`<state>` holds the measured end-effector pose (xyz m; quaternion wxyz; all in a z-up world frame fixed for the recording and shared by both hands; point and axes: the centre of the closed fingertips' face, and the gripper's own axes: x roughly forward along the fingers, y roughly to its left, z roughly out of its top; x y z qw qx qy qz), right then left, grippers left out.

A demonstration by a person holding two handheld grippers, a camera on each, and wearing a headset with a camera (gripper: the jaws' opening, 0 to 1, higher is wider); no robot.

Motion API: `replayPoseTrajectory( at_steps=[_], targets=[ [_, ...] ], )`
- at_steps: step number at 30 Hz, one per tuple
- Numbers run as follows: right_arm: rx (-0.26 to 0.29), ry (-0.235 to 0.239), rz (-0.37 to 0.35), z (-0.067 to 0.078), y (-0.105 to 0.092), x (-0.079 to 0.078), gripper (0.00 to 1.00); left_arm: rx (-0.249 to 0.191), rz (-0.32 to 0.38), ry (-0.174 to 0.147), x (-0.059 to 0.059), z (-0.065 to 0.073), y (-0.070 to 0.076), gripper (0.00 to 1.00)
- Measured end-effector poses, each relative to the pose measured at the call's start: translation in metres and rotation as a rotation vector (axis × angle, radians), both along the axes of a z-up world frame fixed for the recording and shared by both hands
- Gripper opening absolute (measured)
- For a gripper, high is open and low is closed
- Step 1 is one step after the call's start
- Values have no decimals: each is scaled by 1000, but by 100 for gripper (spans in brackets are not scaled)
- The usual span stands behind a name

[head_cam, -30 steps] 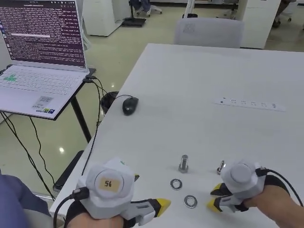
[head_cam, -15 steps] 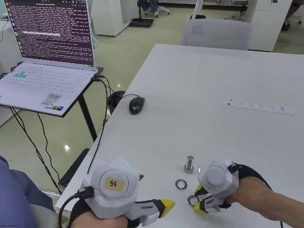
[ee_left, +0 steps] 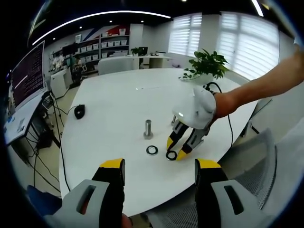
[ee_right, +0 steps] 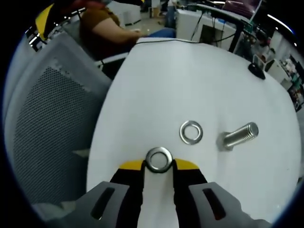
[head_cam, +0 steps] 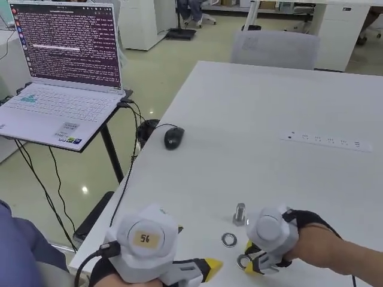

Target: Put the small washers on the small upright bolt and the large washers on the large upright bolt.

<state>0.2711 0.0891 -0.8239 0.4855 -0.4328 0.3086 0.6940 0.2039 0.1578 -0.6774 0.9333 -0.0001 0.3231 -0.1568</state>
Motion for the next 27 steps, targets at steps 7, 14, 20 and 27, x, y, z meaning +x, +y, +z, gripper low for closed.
replayPoseTrajectory(
  at_steps=[7,14,20,27],
  targets=[
    [30,23,-83,4,-6,6,23,2,3,2,0,0,3,59],
    [66,3,-146,19,-13,26,23,-1,5,7,0,-3,4,59],
    [142,-19,-226,51,-2,57,23,-2,0,7,3,-4,2,59],
    [212,-42,-258,84,23,85,23,-8,1,3,8,-4,1,59]
  ],
)
